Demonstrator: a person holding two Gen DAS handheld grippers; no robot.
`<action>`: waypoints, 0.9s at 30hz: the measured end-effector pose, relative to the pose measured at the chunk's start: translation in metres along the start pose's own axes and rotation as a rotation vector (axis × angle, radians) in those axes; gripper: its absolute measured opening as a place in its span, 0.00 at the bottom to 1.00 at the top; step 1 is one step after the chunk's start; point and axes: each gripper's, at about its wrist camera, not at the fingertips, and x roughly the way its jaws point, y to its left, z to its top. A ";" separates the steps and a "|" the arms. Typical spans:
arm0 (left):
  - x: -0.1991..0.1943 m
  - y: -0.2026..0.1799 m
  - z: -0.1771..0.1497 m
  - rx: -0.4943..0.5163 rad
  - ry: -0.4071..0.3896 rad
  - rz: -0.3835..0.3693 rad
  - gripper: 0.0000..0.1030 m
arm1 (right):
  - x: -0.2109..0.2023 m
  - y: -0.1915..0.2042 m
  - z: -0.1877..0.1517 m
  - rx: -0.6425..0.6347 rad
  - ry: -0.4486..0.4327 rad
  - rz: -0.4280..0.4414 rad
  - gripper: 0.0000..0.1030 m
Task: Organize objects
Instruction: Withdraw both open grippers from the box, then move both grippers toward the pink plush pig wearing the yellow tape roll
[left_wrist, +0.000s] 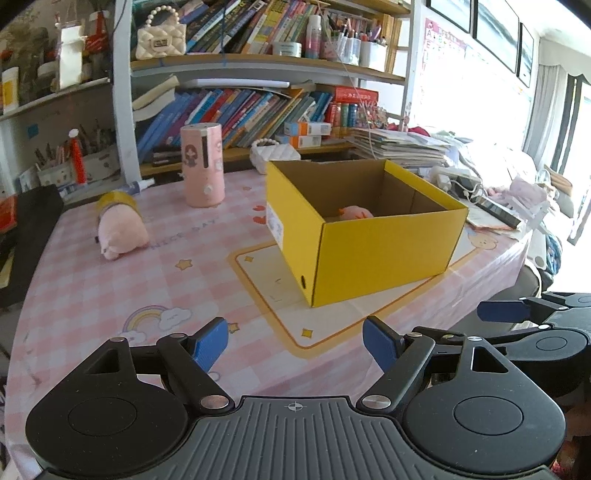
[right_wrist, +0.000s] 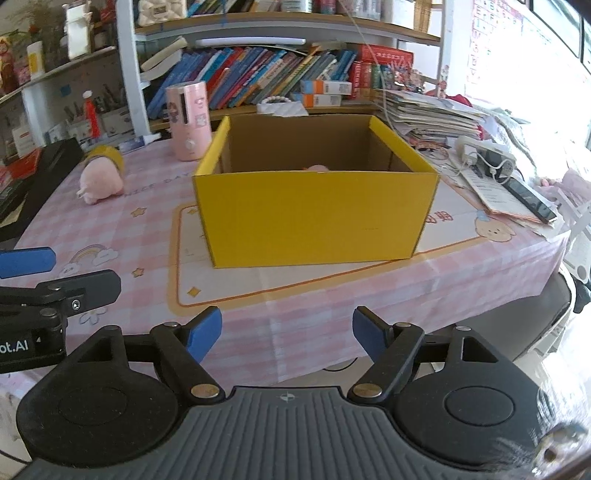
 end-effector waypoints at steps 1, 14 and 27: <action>-0.002 0.002 -0.001 -0.002 0.000 0.003 0.80 | 0.000 0.003 0.000 -0.006 0.001 0.005 0.75; -0.028 0.038 -0.014 -0.081 -0.013 0.110 0.80 | 0.002 0.042 0.002 -0.081 -0.004 0.090 0.75; -0.049 0.066 -0.021 -0.136 -0.045 0.172 0.80 | -0.001 0.087 0.009 -0.184 -0.039 0.154 0.77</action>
